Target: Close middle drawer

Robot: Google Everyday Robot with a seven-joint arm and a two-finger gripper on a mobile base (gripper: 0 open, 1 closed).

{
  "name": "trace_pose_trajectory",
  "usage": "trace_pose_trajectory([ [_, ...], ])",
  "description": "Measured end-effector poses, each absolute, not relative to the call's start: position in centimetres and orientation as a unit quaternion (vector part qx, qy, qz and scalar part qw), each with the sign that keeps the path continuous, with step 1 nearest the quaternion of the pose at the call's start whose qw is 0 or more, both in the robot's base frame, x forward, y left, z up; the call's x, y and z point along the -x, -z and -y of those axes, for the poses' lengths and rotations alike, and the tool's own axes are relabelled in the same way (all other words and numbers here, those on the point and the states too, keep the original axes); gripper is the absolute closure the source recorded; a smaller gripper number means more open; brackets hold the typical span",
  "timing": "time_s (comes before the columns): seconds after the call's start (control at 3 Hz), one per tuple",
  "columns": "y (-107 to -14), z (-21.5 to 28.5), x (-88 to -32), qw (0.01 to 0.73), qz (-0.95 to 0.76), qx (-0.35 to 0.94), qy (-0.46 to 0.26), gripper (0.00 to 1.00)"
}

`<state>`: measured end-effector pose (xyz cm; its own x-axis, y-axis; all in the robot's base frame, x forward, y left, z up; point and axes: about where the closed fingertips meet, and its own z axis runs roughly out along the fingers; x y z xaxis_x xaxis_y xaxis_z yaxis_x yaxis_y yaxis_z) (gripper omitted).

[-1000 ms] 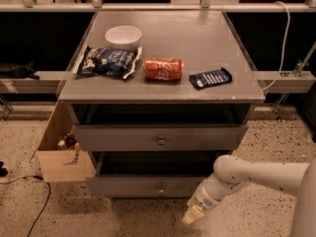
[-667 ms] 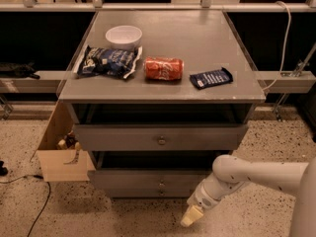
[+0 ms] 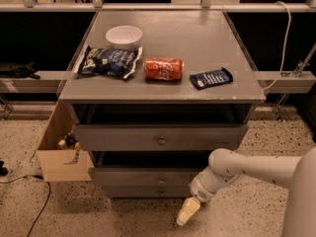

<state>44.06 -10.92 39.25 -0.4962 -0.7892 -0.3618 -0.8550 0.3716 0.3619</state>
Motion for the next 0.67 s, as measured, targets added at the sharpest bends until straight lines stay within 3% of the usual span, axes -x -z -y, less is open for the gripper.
trace_pose_trajectory([
  [0.33,-39.52,9.41,-48.82,0.081,-0.825,0.505,-0.239,0.00],
  [0.67,-39.50,9.32,-48.88,0.081,-0.825,0.506,-0.239,0.00],
])
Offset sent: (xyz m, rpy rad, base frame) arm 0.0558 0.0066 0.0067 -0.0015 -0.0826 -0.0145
